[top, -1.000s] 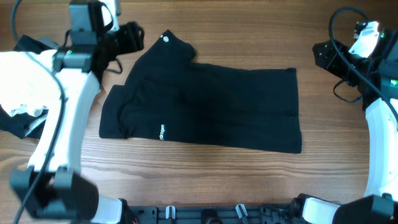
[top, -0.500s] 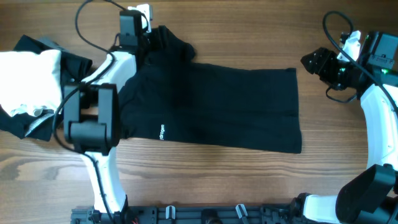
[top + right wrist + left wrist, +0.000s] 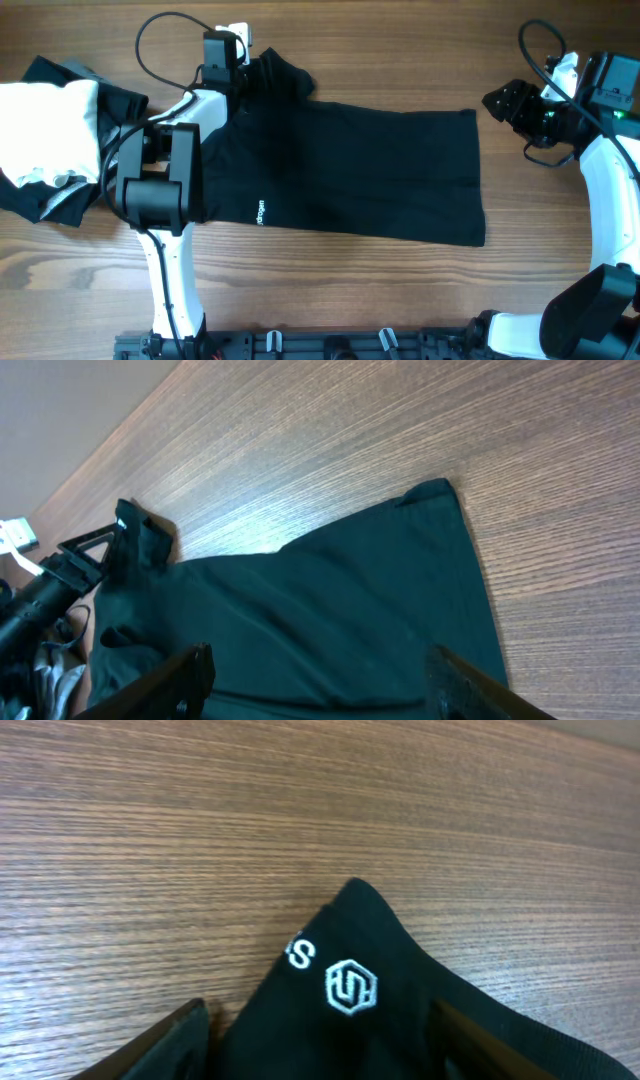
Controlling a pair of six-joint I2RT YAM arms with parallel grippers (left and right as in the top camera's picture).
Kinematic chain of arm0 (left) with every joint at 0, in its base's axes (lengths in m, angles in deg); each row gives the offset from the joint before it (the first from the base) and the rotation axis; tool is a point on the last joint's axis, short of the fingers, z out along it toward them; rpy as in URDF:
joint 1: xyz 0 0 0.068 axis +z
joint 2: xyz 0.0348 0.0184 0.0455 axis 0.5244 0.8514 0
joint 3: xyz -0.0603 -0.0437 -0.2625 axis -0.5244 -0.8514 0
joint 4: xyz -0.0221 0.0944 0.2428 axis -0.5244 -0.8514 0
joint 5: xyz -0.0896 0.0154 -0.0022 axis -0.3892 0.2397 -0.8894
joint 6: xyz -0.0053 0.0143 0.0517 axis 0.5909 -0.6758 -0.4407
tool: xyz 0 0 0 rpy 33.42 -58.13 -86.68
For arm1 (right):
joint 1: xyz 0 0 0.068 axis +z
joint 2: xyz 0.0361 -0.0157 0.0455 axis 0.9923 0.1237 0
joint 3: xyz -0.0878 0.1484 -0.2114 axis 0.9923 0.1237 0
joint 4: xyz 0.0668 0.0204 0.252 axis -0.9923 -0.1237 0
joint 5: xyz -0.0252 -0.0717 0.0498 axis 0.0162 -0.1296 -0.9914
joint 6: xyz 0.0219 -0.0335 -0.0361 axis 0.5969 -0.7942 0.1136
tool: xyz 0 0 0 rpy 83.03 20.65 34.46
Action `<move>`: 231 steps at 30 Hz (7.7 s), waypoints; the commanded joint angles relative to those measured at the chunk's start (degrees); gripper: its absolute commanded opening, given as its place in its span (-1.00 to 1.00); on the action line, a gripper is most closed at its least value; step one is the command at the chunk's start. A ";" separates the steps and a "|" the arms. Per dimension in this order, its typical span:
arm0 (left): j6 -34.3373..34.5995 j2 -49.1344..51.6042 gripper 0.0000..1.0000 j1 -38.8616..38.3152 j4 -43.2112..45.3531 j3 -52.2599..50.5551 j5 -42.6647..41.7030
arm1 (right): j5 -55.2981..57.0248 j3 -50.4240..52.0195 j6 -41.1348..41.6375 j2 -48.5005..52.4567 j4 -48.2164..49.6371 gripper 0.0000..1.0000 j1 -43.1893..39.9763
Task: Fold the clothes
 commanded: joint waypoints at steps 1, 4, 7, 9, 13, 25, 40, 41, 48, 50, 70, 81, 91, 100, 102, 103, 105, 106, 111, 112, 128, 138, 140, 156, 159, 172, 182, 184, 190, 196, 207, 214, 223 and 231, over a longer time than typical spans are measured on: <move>-0.55 2.84 0.14 -1.33 0.24 0.11 -0.55 | -0.63 -0.35 -1.22 0.07 -0.59 0.42 -0.02; -0.50 3.13 -0.21 -2.34 0.31 0.11 -0.90 | -0.63 -0.35 -1.20 0.07 -1.09 0.42 -0.02; -0.52 3.13 -0.58 -3.17 0.20 0.11 -4.50 | -0.63 -0.35 -1.64 0.07 -1.57 0.42 -0.02; -0.52 3.10 -0.92 -3.52 0.04 0.11 -5.27 | -0.63 -0.35 -2.54 0.07 -1.88 0.42 -0.02; -0.48 1.86 -0.92 -3.04 -0.83 0.13 -5.25 | -0.15 -0.35 -2.67 0.07 -2.23 0.41 -0.02; -0.52 -9.40 -0.92 0.87 -9.42 0.11 -5.03 | 7.15 -0.24 -2.67 3.15 4.09 0.28 0.55; -0.50 -19.47 -0.92 0.79 -21.79 0.11 -5.05 | 10.19 -0.26 -2.47 25.27 25.62 0.36 4.76; -0.48 -19.87 -0.92 0.79 -22.45 0.11 -5.05 | 10.80 -0.26 -2.45 26.21 25.90 0.33 4.76; -0.48 -21.09 -0.92 0.63 -26.38 0.11 -5.05 | 18.32 -0.26 -1.46 29.31 24.52 0.29 4.83; -0.48 -21.38 -0.92 0.63 -27.17 0.11 -5.05 | 15.37 -0.24 -3.63 29.64 24.28 0.29 5.16; -0.48 -23.85 -0.92 0.63 -31.06 0.11 -5.05 | 18.05 -0.31 -6.54 29.83 21.84 -0.91 8.33; -0.50 -26.29 -0.92 0.63 -33.03 0.11 -5.01 | 17.86 -0.90 -2.08 20.00 17.09 -0.91 6.71; -0.50 -30.84 -0.92 0.63 -43.54 0.11 -1.68 | 20.50 -0.90 -0.52 10.95 5.38 -0.91 6.67; -0.48 -30.91 -0.92 0.63 -58.95 -0.04 8.15 | 27.74 -0.90 2.45 5.38 -11.04 -0.91 6.67; -0.22 -30.91 -0.92 0.63 -61.05 -0.04 10.01 | 28.02 -0.72 2.40 5.51 -13.57 -0.91 6.67; -0.24 -30.91 -0.92 0.63 -62.25 -0.04 10.82 | 28.17 -0.63 2.40 5.51 -14.84 -0.91 6.67; -0.24 -30.91 -0.92 0.63 -64.89 -0.07 12.94 | 29.44 -0.63 2.43 5.51 -16.94 -0.91 6.67; -0.24 -30.91 -0.92 0.63 -65.64 -0.09 13.55 | 30.56 -0.63 2.47 5.51 -17.73 -0.91 6.67; 0.02 -30.75 -0.92 0.68 -68.15 -0.92 15.19 | 32.22 -0.63 1.92 5.51 -20.81 -0.91 6.67; 0.15 -30.69 -0.92 0.68 -68.72 -1.20 15.23 | 32.22 -0.63 1.92 5.51 -21.35 -0.92 6.67; 1.25 -30.69 -0.92 4.46 -71.47 -6.01 17.33 | 33.48 -0.63 1.79 5.51 -27.71 -0.92 6.67; 1.25 -30.69 -0.34 4.39 -73.72 -6.01 17.33 | 33.44 -0.63 0.35 5.51 -29.05 -0.31 6.67; 1.22 -30.69 -0.33 4.39 -74.05 -6.01 17.33 | 33.44 -0.63 0.37 5.51 -29.03 -0.20 6.67; 0.98 -30.64 -0.68 4.04 -71.71 -6.01 3.74 | 13.38 -0.66 -6.25 -4.92 -15.63 -0.08 6.67; 0.98 -30.67 -0.62 2.93 -71.65 -6.01 3.52 | 13.44 -0.66 -5.66 -10.32 -15.78 0.24 6.67; 2.75 -30.58 -0.18 -1.16 -69.00 -7.32 6.58 | 12.85 6.16 -4.94 -1.40 -20.92 0.46 4.94; 2.75 -30.58 0.03 -1.05 -62.66 -14.78 6.58 | 0.81 6.54 -15.50 14.01 -21.09 0.47 -3.74; 2.75 -30.58 0.03 -1.03 -62.31 -15.28 6.58 | 1.18 7.37 -16.06 15.61 -20.31 0.48 -4.46; 2.73 -30.58 0.05 -1.03 -61.66 -15.32 6.58 | 2.21 13.35 -17.20 16.76 -13.81 0.55 -5.70; 2.73 -30.58 0.05 -0.92 -61.55 -15.32 6.56 | 3.72 19.76 -11.65 16.81 -7.13 0.55 -5.81; 2.73 -30.60 0.05 -0.92 -61.18 -15.32 6.56 | -7.30 23.21 -17.05 16.74 -1.46 -0.31 -3.02; 2.71 -30.60 0.00 -0.92 -61.46 -15.32 6.60 | -6.45 21.94 -8.15 13.70 0.98 -0.91 -6.14; 2.08 -32.52 -0.05 0.66 -68.61 -7.32 6.27 | 5.86 15.37 -3.93 -0.92 -2.58 -0.91 -9.68; 2.08 -39.19 0.19 0.63 -71.06 -2.73 5.29 | 10.14 11.78 -4.17 -5.81 -5.97 -0.91 -7.78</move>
